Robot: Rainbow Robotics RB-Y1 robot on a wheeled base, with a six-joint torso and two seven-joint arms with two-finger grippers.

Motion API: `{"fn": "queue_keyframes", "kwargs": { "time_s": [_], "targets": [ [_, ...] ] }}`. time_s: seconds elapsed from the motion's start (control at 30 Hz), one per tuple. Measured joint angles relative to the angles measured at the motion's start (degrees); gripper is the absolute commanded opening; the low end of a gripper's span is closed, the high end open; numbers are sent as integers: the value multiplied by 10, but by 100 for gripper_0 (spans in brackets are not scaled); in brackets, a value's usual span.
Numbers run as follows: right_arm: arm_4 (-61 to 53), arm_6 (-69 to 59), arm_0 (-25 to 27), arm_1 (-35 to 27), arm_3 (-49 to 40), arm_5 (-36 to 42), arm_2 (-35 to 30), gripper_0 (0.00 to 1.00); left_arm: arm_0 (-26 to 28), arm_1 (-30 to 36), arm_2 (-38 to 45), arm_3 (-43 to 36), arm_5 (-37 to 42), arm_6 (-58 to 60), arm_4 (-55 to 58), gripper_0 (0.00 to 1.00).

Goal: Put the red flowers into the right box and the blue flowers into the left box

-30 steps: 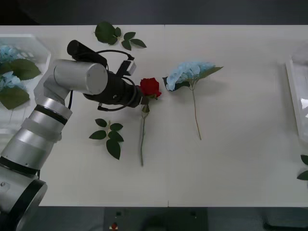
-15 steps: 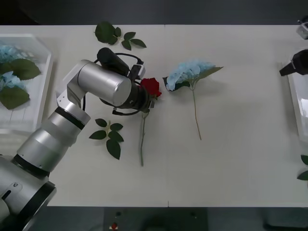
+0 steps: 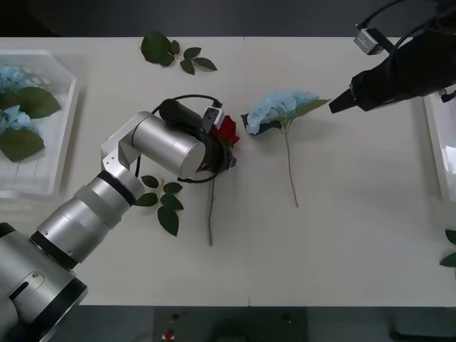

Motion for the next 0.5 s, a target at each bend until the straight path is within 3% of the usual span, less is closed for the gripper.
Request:
{"fn": "queue_keyframes", "kwargs": {
  "time_s": [0.03, 0.07, 0.1, 0.2, 0.23, 0.5],
  "targets": [
    [7, -19, 0, 3, -10, -1, 4, 100, 0, -2, 1, 0, 0, 0, -4, 98],
    [20, -39, 0, 7, -19, -2, 8, 100, 0, -4, 2, 2, 0, 0, -6, 79],
    [34, -61, 0, 11, -27, -7, 12, 100, 0, -5, 2, 2, 0, 0, -6, 67],
    [74, -110, 0, 29, -44, -11, 21, 100, 0, -6, 2, 3, 0, 0, -6, 4],
    [88, -124, 0, 38, -46, -7, 22, 100, 0, -6, 2, 3, 0, 0, -6, 0],
    [187, -198, 2, 106, -44, 3, 22, 100, 0, -6, 2, 6, 0, 0, -15, 0]
  ]
}}
